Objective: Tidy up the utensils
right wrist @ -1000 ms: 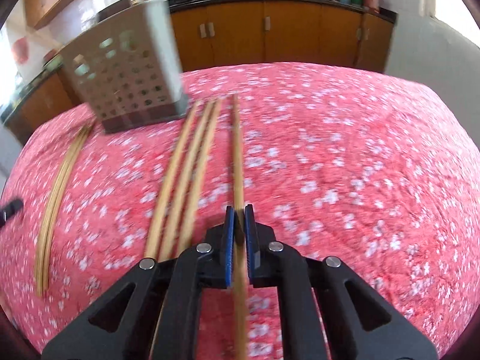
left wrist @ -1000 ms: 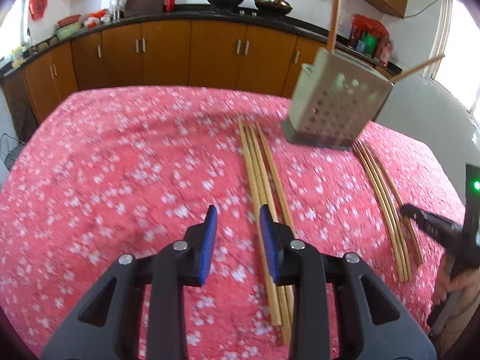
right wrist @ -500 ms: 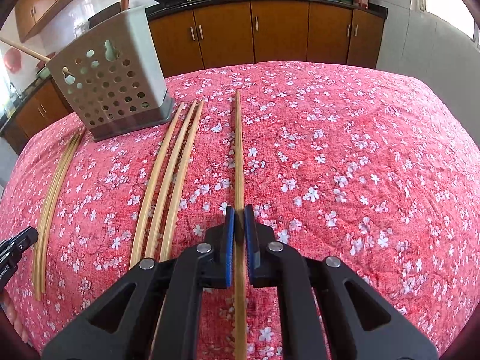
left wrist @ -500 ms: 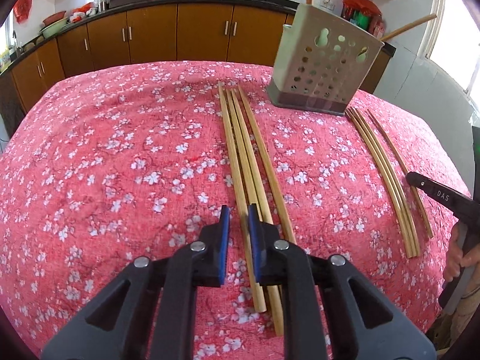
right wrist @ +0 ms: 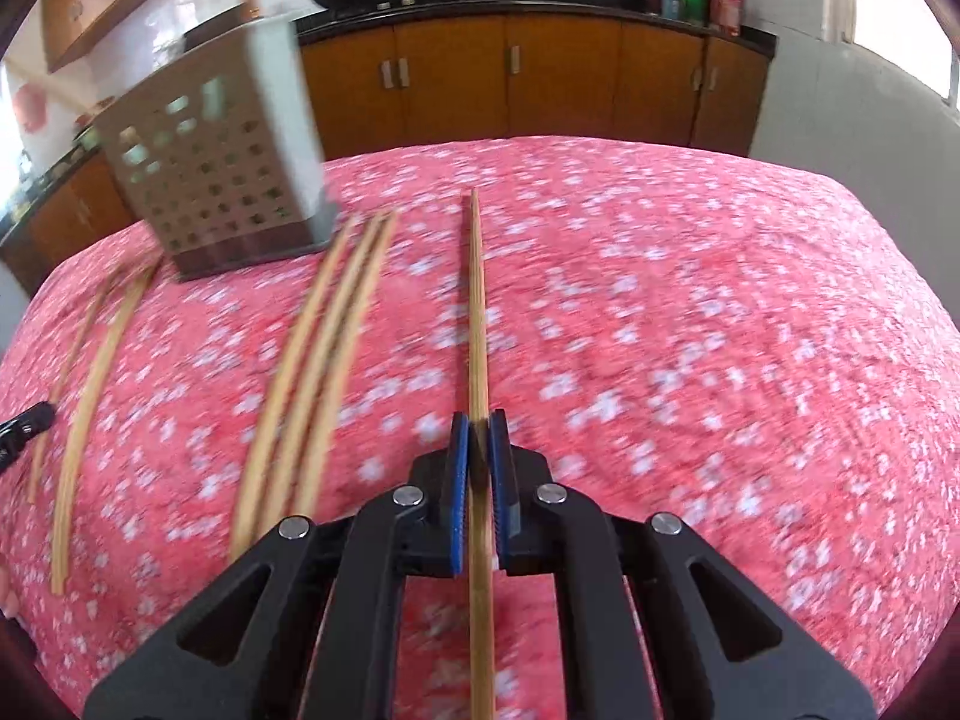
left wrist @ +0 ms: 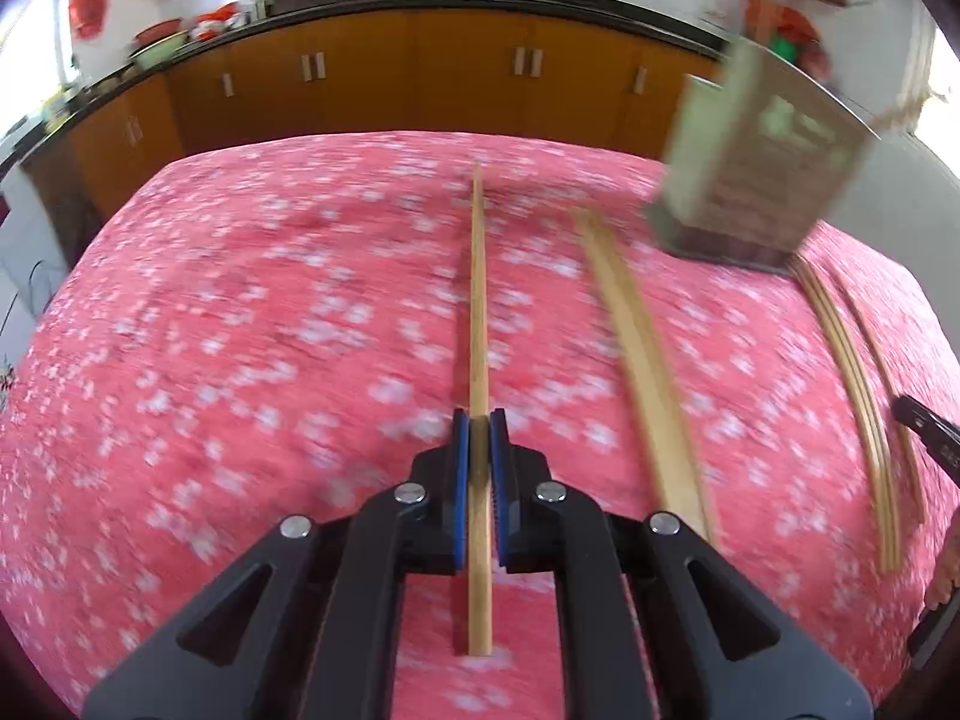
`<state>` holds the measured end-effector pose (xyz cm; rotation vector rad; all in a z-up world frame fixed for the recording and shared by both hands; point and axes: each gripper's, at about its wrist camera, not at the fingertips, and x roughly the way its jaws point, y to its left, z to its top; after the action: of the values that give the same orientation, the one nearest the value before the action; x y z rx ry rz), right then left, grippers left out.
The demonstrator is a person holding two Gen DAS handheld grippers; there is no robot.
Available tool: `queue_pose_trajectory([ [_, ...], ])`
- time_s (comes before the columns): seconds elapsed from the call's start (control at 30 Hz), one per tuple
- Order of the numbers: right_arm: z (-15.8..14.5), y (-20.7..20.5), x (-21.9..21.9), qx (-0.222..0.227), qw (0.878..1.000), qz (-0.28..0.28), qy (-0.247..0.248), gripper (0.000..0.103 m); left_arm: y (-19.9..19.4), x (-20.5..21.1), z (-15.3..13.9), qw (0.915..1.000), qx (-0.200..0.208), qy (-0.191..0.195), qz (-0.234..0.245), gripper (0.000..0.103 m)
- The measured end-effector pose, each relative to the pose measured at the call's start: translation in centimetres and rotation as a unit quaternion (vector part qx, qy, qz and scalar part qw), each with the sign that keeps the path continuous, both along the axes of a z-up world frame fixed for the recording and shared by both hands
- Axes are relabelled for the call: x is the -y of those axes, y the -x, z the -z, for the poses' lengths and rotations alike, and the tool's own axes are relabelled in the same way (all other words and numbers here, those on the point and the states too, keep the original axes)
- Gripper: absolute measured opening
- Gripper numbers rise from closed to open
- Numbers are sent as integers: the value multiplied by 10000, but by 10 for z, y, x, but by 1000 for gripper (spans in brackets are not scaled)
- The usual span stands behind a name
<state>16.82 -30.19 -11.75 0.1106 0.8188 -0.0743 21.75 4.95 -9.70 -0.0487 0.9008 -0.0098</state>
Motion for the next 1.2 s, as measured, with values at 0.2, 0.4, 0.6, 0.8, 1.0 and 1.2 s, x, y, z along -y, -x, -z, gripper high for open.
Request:
queue_pose_trajectory([
  [0.2, -1, -6, 12, 37, 9998, 172, -72, 8, -8, -23, -1, 9996, 77, 229, -173, 11],
  [0.4, -1, -7, 12, 38, 9998, 175, -105, 8, -10, -21, 0, 9996, 75, 190, -211, 11],
  [0.6, -2, -7, 13, 37, 9998, 174, -103, 8, -5, -26, -1, 9993, 83, 301, -223, 11],
  [0.8, -1, -7, 12, 37, 9998, 184, -104, 8, -5, -26, -1, 9992, 81, 315, -222, 11],
  [1.0, -2, -7, 12, 37, 9998, 184, -115, 8, -5, -26, 0, 9992, 78, 325, -226, 11],
  [1.2, -2, -7, 12, 35, 9998, 184, -109, 8, -6, -27, 0, 9992, 74, 326, -225, 11],
])
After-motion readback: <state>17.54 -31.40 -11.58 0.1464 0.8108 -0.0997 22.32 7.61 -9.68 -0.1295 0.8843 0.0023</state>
